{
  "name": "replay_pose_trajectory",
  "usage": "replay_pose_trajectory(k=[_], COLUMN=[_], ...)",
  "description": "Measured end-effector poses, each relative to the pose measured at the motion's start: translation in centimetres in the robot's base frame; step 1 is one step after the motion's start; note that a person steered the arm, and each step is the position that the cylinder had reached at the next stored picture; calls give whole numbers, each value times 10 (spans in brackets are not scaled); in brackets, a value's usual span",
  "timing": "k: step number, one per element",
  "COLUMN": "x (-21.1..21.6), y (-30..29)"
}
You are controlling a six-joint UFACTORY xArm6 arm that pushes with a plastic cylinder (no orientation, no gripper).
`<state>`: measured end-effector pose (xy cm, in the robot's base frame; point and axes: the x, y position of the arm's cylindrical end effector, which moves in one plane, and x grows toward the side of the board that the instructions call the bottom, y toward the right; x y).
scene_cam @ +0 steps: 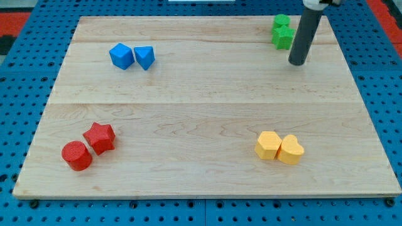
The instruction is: Slide the red star to top right
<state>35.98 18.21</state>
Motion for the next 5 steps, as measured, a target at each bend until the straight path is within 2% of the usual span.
replay_pose_trajectory(k=[1, 2, 3, 4, 5], x=[59, 81, 145, 243, 257], y=[-59, -155, -249, -306, -403])
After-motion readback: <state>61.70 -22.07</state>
